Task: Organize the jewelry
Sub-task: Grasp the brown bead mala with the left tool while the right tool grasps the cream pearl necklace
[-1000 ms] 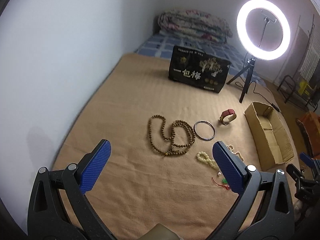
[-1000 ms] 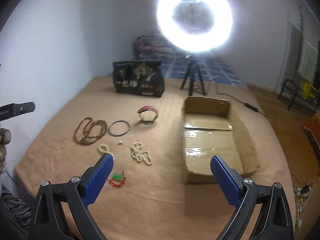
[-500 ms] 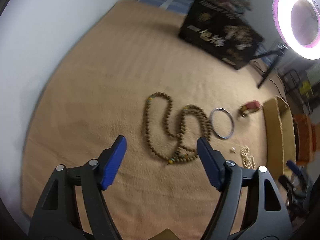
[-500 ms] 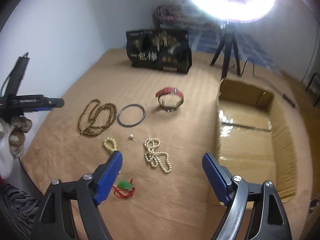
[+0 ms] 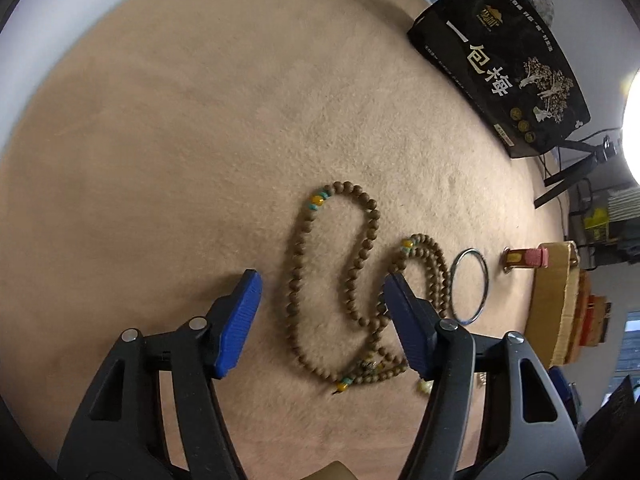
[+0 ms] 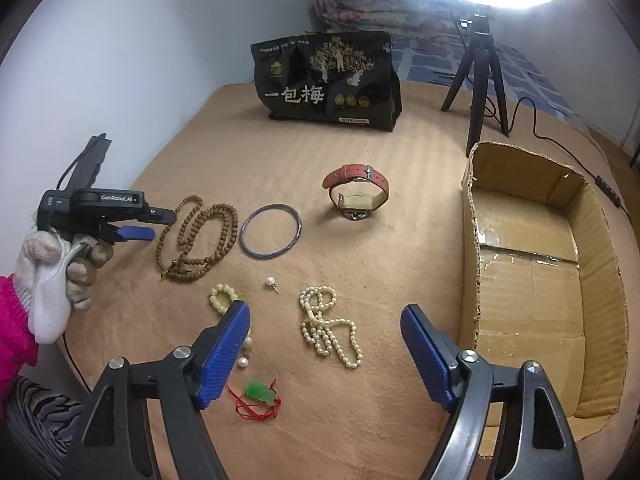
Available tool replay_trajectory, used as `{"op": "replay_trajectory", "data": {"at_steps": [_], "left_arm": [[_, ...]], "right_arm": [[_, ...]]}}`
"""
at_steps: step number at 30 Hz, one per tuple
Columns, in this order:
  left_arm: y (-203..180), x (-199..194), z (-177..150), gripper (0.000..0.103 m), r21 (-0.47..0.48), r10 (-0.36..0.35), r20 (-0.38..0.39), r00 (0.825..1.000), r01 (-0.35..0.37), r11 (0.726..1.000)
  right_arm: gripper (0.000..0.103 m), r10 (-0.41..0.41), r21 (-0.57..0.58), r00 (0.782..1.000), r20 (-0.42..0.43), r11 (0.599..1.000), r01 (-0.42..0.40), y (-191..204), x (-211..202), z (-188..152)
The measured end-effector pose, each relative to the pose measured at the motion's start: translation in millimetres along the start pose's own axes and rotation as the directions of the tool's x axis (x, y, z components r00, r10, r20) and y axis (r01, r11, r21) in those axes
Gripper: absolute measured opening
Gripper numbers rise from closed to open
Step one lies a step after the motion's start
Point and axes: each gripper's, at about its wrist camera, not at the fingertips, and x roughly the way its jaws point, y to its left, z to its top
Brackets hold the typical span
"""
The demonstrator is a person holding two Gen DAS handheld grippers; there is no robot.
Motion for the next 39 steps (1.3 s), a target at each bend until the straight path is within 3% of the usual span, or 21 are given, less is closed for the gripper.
{"op": "replay_trajectory", "data": {"at_steps": [13,18,29,39], "left_arm": [[-30,18,0,0.066,0.033,-0.064,-0.04,0.997,0.066,0.997],[-62,27,-17,0.066,0.154,-0.015,-0.057,0.998,0.024,0.988],[-109,44,-38,0.066,0.312,0.088,-0.04,0.995,-0.072,0.947],[-122,55,-49,0.066,0.41,0.191,-0.003,0.982,-0.173,0.895]], "right_arm": [[0.074,0.022,-0.013,0.999,-0.025,1.0,-0.022,-1,12,2],[0.072,0.02,-0.07,0.999,-0.049,0.997,-0.024,9,22,1],[0.068,-0.009,-0.114,0.991,-0.133,0.993,-0.006,13,55,-3],[0.068,-0.033,-0.136,0.989,-0.146,0.991,0.013,20,68,1]]}}
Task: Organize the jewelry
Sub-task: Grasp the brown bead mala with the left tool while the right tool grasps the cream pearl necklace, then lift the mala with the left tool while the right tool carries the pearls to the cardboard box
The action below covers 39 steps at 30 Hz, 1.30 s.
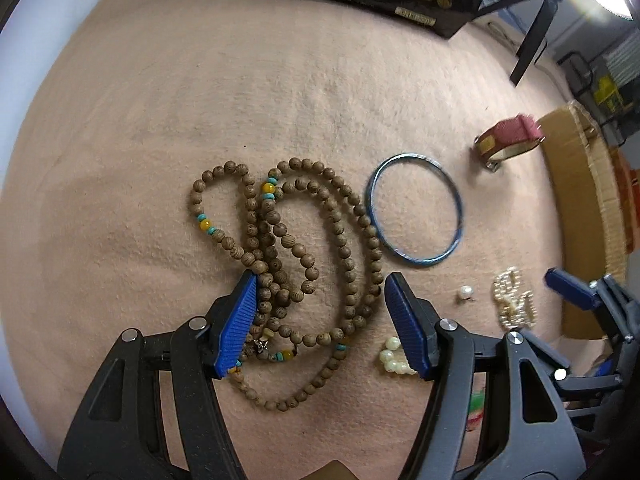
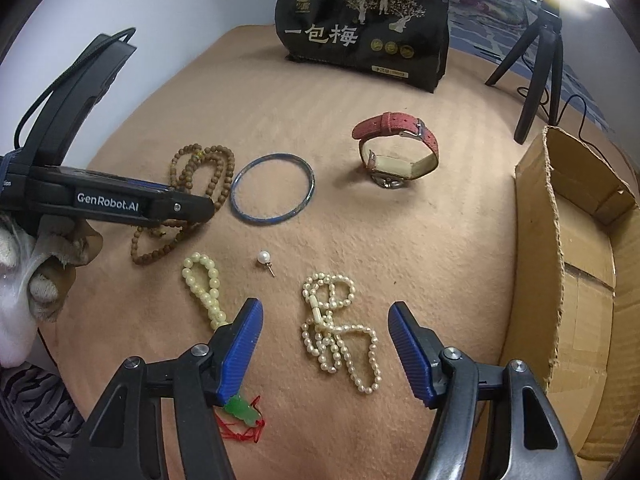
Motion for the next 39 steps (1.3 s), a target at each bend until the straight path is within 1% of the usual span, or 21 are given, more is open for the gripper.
{"op": "replay_trajectory", "data": {"at_steps": [3,6,8,9,11,12,14,15,16,17,18,20,21,23,25,29,30,31,33,36,39], "left_arm": [[-8,5,0,0.066,0.03,0.056,0.003,0.998,-0.056,0.998],[-13,8,1,0.064,0.035,0.077,0.007,0.997,-0.077,0.996],[-13,9,3,0.055,0.032,0.086,0.013,0.996,-0.086,0.996],[-15,9,3,0.053,0.027,0.086,0.014,0.996,-0.086,0.996],[-9,9,5,0.04,0.013,0.084,0.016,0.996,-0.084,0.996],[-5,9,5,0.036,0.004,0.084,0.017,0.996,-0.084,0.996],[3,8,5,0.026,-0.015,0.074,0.017,0.997,-0.074,0.997],[7,7,6,0.025,-0.028,0.064,0.017,0.998,-0.063,0.998],[9,7,5,0.025,-0.037,0.052,0.017,0.999,-0.051,0.998],[11,7,5,0.025,-0.041,0.045,0.018,0.999,-0.044,0.998],[13,6,5,0.024,-0.042,0.041,0.02,0.999,-0.04,0.998],[16,4,3,0.022,-0.042,0.047,0.028,0.999,-0.045,0.998],[19,2,2,0.021,-0.044,0.047,0.033,0.998,-0.045,0.998],[27,-3,1,0.018,-0.062,0.041,0.039,0.998,-0.039,0.997],[37,-11,-1,0.017,-0.086,0.032,0.046,0.998,-0.028,0.996],[52,-34,-3,0.015,-0.142,0.007,0.086,0.996,0.005,0.99],[58,-41,-3,0.014,-0.152,0.002,0.095,0.995,0.013,0.988],[62,-47,-4,0.01,-0.162,-0.004,0.106,0.994,0.021,0.987],[70,-62,-6,0.01,-0.183,-0.023,0.135,0.991,0.048,0.982],[81,-84,-10,0.01,-0.202,-0.056,0.179,0.982,0.093,0.975],[84,-106,-10,0.01,-0.21,-0.086,0.231,0.969,0.136,0.968]], "right_arm": [[0.068,-0.012,-0.001,1.0,-0.003,1.0,0.012,2,3,2],[0.068,-0.027,-0.018,0.999,-0.017,0.999,0.027,5,8,3],[0.065,-0.041,-0.032,0.999,-0.03,0.999,0.04,6,13,3],[0.063,-0.051,-0.035,0.998,-0.038,0.998,0.049,6,15,3],[0.059,-0.069,-0.035,0.996,-0.061,0.997,0.067,4,22,3],[0.058,-0.071,-0.033,0.995,-0.067,0.997,0.069,3,24,3],[0.058,-0.067,-0.026,0.995,-0.071,0.998,0.065,1,26,2],[0.057,-0.067,-0.027,0.995,-0.073,0.998,0.065,0,26,2],[0.054,-0.073,-0.028,0.995,-0.071,0.997,0.071,1,26,2],[0.046,-0.076,-0.03,0.995,-0.069,0.997,0.074,1,26,2],[0.042,-0.076,-0.031,0.995,-0.068,0.997,0.074,1,26,2],[0.027,-0.067,-0.031,0.996,-0.063,0.997,0.065,2,25,3],[0.023,-0.065,-0.034,0.996,-0.063,0.997,0.063,2,24,3],[0.012,-0.057,-0.042,0.996,-0.065,0.998,0.054,3,23,3],[0.008,-0.051,-0.037,0.997,-0.061,0.998,0.049,3,20,1],[0.005,-0.029,0.0,0.999,-0.031,1.0,0.029,-2,10,4],[0.005,-0.022,0.008,1.0,-0.02,1.0,0.023,-3,6,5],[0.005,-0.014,0.013,1.0,-0.009,1.0,0.014,-3,2,7],[0.005,0.001,0.024,1.0,0.023,1.0,-0.002,-4,-10,11],[0.005,0.015,0.035,0.998,0.066,0.999,-0.018,-2,-27,16],[0.005,0.026,0.046,0.994,0.109,0.998,-0.031,0,-44,19]]}}
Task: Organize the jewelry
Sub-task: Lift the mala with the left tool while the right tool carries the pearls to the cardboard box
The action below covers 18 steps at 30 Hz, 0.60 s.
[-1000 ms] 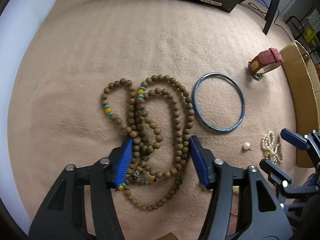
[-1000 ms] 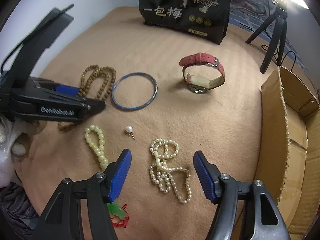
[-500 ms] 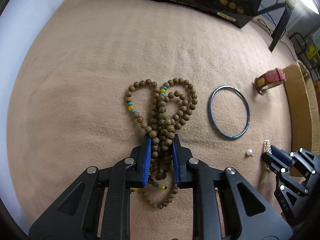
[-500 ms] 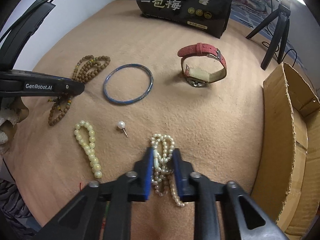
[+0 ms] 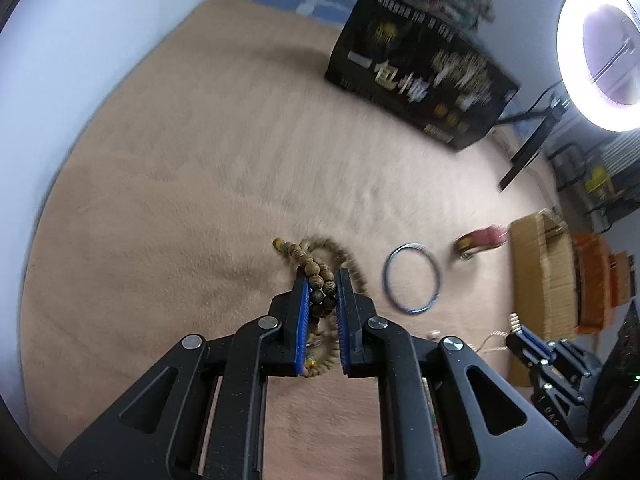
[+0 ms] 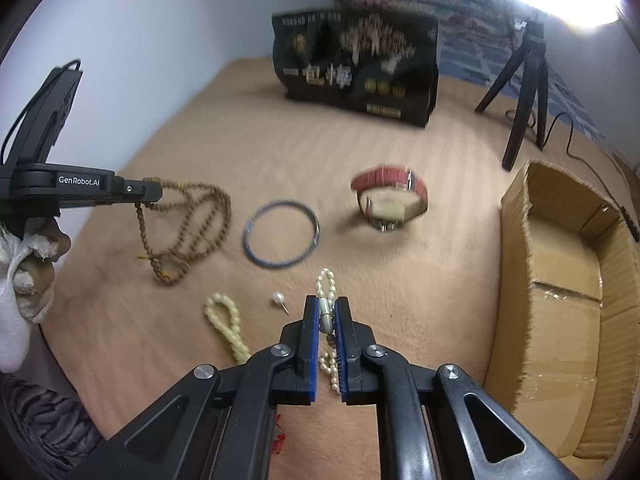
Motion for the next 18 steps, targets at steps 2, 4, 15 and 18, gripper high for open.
{"op": "replay_trajectory", "data": {"at_steps": [2,4,15,18], "left_arm": [[-9,-10,5,0.01,-0.006,-0.013,0.032,0.999,0.013,1.0],[-19,-14,7,0.01,-0.008,-0.022,0.057,0.998,0.022,1.0],[-77,-102,19,0.01,0.086,-0.164,0.232,0.959,0.148,0.985],[-97,-121,24,0.01,0.118,-0.204,0.251,0.946,0.179,0.977]], "right_arm": [[0.005,0.007,0.003,1.0,0.024,1.0,-0.007,-1,-8,3],[0.005,0.011,0.012,0.999,0.049,1.0,-0.011,-2,-19,6],[0.005,0.01,0.078,0.982,0.19,0.997,-0.025,-32,-93,2],[0.005,0.008,0.111,0.973,0.229,0.993,-0.034,-45,-112,0]]}}
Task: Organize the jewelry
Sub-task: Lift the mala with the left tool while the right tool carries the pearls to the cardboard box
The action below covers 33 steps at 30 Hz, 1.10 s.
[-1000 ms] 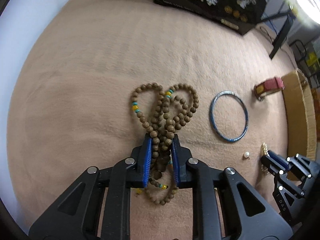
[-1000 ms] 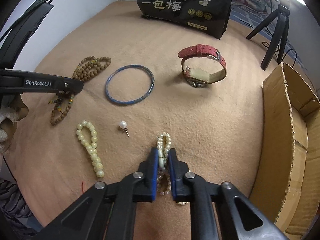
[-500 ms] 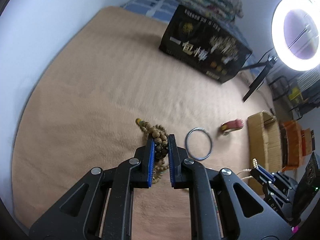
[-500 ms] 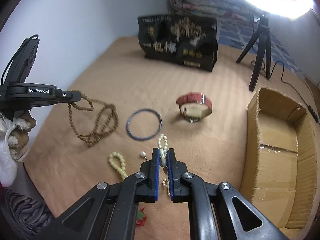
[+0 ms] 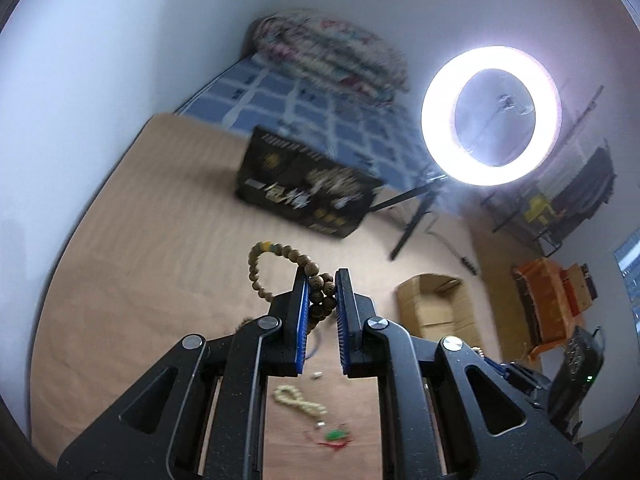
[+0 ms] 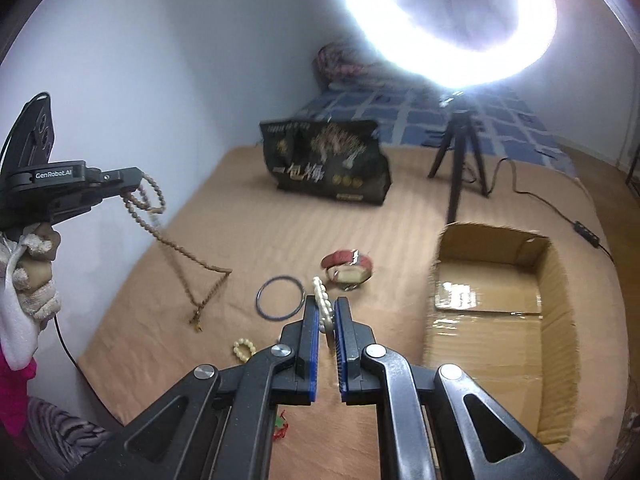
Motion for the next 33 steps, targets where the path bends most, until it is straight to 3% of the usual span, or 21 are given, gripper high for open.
{"op": "replay_trajectory", "data": {"at_steps": [9,15,22,33], "left_arm": [[-95,-44,28,0.01,0.157,-0.111,0.061,0.992,0.1,0.983],[-159,-42,37,0.01,0.224,-0.19,0.05,0.981,0.174,0.959],[-217,-4,33,0.01,0.264,-0.239,-0.021,0.971,0.236,0.935],[-262,83,17,0.01,0.26,-0.222,-0.13,0.966,0.249,0.933]], "right_arm": [[0.005,-0.017,0.065,0.99,0.139,0.998,0.008,-31,-61,12],[0.005,-0.077,0.115,0.983,0.169,0.992,0.058,-56,-76,13],[0.005,-0.145,0.156,0.976,0.162,0.981,0.119,-86,-85,6],[0.005,-0.195,0.252,0.979,0.053,0.952,0.176,-143,-64,-10]]}}
